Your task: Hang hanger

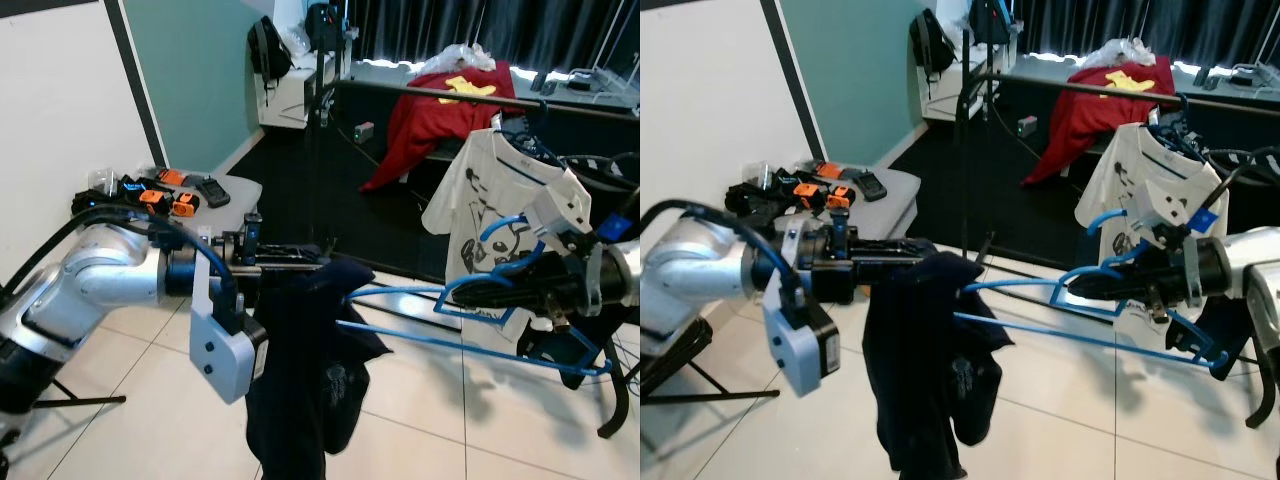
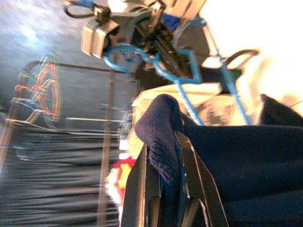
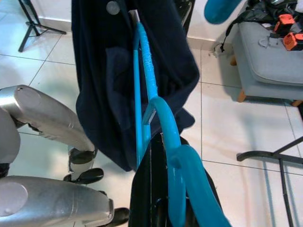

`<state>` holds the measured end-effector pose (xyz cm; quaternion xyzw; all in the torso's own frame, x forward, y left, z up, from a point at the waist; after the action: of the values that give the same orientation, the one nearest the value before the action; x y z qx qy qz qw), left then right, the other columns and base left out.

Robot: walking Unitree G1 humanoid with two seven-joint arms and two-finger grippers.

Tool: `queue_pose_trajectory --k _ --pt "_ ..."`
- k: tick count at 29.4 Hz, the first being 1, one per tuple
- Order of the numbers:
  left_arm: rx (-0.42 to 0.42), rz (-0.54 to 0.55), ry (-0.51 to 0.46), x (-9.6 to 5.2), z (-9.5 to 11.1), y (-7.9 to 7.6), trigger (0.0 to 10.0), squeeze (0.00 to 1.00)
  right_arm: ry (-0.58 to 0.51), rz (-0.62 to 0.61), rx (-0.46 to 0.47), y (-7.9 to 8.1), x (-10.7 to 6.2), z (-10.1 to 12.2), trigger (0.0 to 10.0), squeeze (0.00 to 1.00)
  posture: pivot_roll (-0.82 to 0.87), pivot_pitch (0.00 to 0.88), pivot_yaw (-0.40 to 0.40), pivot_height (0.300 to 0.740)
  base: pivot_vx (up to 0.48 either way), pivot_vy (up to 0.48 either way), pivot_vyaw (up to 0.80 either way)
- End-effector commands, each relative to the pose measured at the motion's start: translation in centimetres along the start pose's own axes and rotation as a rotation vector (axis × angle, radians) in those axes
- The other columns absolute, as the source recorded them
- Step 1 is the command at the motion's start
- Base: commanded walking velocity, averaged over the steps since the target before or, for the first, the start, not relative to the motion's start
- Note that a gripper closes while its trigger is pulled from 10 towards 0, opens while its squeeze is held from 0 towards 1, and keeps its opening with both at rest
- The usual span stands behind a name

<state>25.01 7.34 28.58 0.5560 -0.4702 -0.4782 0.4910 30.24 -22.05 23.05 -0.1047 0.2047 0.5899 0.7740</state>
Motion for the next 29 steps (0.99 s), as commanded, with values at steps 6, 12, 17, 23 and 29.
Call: queue_pose_trajectory --k 6,12,17,23,29 --pt "-0.057 -0.011 -0.010 -0.5 0.2 0.3 10.0 0.00 0.006 0.014 -0.016 0.1 0.0 0.3 10.0 0.00 -0.05 0.000 0.019 0.740 0.000 0.000 0.00" --pt "-0.042 -0.037 -0.058 -0.2 0.7 0.3 10.0 0.00 -0.003 0.088 -0.004 1.3 1.0 0.1 10.0 0.00 -0.06 0.001 0.028 0.740 0.000 0.000 0.00" --pt "-0.035 -0.039 -0.112 1.1 1.3 0.6 10.0 0.00 -0.057 0.148 -0.014 1.9 2.6 1.0 10.0 0.00 -0.07 0.000 0.030 0.740 0.000 0.000 0.00" --pt "-0.019 -0.038 -0.179 3.0 2.0 0.7 10.0 0.00 -0.166 0.187 -0.044 2.0 5.3 2.9 10.0 0.00 -0.07 0.000 0.033 0.740 0.000 0.000 0.00" --pt "0.010 -0.066 -0.284 5.2 3.3 0.4 10.0 0.00 -0.257 0.241 -0.016 2.5 10.2 3.5 10.0 0.00 -0.06 0.000 0.043 0.740 0.000 0.000 0.00"
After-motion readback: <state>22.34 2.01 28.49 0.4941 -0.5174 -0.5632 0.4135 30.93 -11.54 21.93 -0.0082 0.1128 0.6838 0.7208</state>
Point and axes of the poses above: a point about 5 cm out from each wrist's last joint towards the gripper, its own x axis pointing out of the wrist towards the gripper, its own z axis along the axis of the wrist's last joint, y = z × x, the point moved 5 cm from there along x, pointing out of the wrist towards the gripper, and after that the axes turned 13 degrees about x, right-handed, at the moved point
